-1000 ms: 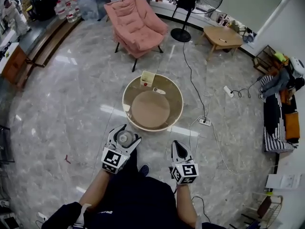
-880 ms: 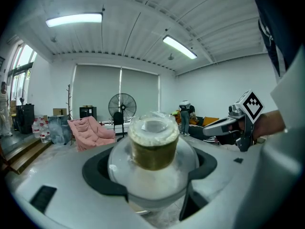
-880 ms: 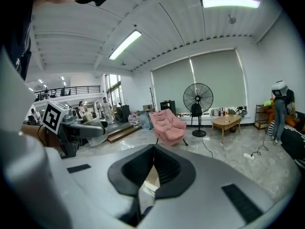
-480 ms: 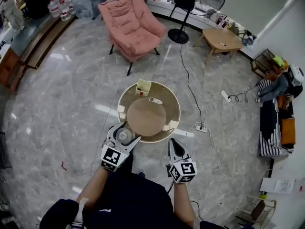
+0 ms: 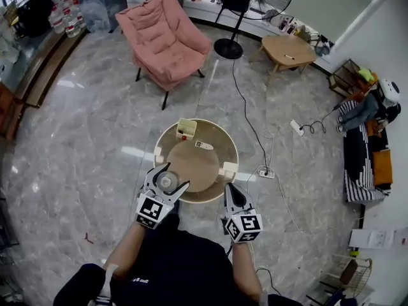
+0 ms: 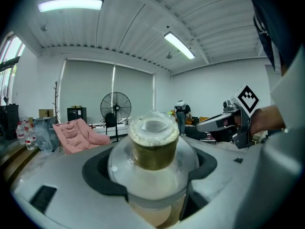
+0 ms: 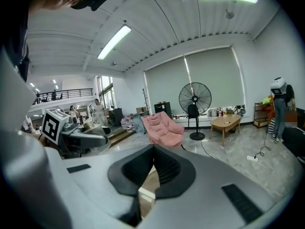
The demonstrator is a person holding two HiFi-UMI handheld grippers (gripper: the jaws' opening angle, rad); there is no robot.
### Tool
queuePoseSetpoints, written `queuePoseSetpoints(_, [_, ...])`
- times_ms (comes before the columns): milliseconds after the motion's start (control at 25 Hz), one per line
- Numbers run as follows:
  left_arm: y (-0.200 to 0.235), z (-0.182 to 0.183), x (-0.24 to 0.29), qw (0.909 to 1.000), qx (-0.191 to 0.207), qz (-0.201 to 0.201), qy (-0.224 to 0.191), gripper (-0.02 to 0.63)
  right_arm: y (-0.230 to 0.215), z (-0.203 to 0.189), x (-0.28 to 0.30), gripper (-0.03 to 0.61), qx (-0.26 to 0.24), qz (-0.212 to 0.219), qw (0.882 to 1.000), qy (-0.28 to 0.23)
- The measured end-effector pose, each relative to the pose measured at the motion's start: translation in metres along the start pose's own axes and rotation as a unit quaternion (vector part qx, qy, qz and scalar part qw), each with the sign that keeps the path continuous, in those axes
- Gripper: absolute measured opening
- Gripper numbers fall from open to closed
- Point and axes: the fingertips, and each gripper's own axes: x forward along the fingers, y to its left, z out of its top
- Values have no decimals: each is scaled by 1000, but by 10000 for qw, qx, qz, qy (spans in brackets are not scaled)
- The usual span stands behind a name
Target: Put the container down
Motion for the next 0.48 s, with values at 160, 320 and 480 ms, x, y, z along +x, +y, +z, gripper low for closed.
queuePoseSetpoints(160, [15,7,18,9996,25,-268,-32,336,-6,12,14,28,34,-217,9997,-79])
queuePoseSetpoints(320, [20,18,30,9987,181,-468,-87,336,-12,19,21,28,86,-377,9991,-157])
queuePoseSetpoints(480, [15,27,45,9980,287,-548,-84,336,-19,20,23,28,122,-386,9991,-149])
